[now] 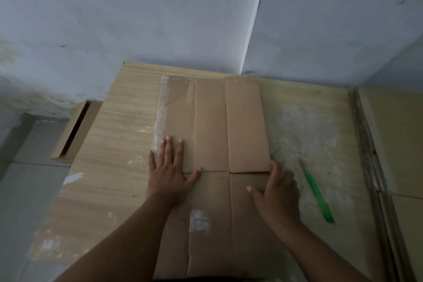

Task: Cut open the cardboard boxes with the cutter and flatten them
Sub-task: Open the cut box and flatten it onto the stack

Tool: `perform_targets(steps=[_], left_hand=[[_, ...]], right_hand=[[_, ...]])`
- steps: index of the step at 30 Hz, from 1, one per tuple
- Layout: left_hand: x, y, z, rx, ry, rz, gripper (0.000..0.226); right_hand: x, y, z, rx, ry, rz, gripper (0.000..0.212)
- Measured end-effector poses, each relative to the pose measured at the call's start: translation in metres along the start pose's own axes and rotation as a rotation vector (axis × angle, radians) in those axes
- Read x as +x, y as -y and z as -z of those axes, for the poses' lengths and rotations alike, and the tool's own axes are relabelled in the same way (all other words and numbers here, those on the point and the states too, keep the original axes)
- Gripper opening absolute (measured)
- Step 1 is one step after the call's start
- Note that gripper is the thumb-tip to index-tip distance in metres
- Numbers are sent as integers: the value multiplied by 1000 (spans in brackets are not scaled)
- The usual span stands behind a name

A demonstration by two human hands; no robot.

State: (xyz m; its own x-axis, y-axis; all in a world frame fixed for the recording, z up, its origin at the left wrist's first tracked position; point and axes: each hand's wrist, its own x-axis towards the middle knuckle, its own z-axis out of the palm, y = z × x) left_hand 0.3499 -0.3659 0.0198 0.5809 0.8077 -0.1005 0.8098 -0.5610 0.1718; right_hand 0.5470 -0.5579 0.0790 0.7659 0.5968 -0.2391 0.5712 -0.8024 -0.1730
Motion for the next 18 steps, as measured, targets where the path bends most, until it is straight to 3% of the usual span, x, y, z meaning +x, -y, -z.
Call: perform_targets(steps=[4,9,18], left_hand=[[-1,0,0,-11,-17,7,99],[-2,-2,2,-11,-10,7,92],[-1,-1,1,7,-19,5,90]], right_hand=[[13,30,-2,-34,-194,185,66],[16,71,-47,-28,72,482,69],[104,82,-47,-56,-68,394,74]])
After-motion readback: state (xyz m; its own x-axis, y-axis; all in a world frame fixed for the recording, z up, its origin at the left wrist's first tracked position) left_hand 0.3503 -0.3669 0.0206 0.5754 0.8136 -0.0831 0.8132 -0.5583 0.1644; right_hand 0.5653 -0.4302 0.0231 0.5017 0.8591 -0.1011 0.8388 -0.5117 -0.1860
